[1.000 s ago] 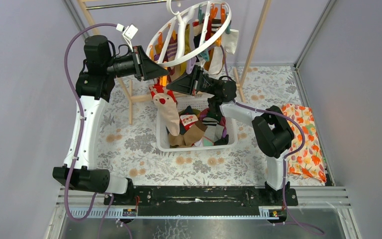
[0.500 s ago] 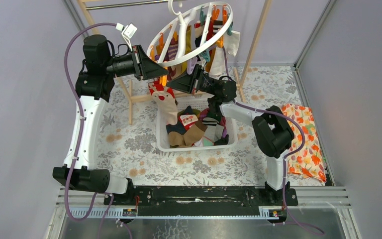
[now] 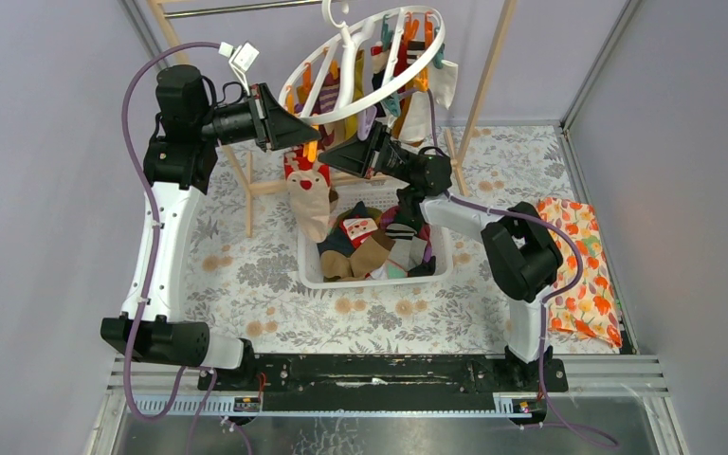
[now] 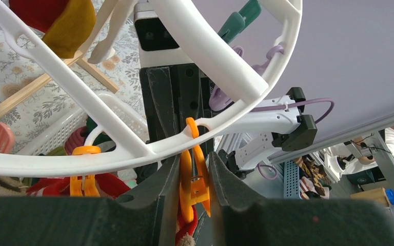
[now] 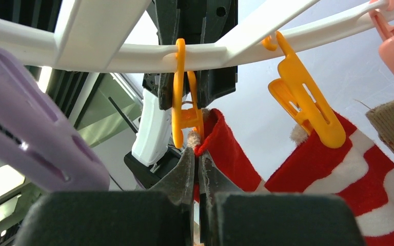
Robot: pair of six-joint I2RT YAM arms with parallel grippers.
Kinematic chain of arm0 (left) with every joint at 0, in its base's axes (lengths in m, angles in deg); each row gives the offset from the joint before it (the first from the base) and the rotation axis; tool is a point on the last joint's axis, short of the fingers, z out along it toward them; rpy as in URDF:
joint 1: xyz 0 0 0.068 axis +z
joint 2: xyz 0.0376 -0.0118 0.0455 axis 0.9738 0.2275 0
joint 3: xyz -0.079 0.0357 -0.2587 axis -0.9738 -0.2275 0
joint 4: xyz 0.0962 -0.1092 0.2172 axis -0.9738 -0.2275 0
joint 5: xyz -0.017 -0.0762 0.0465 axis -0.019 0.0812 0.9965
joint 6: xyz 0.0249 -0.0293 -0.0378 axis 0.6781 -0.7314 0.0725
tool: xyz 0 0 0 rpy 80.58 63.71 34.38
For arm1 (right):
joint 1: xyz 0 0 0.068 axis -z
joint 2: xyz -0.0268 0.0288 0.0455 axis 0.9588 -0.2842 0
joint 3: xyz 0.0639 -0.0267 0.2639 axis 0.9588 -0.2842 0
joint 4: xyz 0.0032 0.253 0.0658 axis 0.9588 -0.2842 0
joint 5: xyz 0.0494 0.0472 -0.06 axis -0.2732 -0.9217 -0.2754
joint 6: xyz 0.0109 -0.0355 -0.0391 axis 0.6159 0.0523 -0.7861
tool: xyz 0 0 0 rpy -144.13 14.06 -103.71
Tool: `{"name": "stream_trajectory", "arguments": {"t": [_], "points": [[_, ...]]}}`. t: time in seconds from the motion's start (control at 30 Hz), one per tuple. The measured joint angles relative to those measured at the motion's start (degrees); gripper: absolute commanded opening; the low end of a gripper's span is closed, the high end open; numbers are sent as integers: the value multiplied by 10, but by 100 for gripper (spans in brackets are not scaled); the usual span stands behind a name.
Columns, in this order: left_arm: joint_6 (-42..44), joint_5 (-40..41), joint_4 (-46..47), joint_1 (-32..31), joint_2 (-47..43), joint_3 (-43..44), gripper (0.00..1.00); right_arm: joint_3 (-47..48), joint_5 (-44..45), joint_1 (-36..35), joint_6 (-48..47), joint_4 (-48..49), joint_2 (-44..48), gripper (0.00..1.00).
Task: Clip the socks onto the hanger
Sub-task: Clamp the sock onto the hanger.
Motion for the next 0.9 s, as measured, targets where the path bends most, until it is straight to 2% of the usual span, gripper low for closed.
{"name": "stream_trajectory", "arguments": {"t": [0.9], "points": [[-23,-7,32,3,-1,-10,0,-23,70,-18,-24,0,17,0]]}}
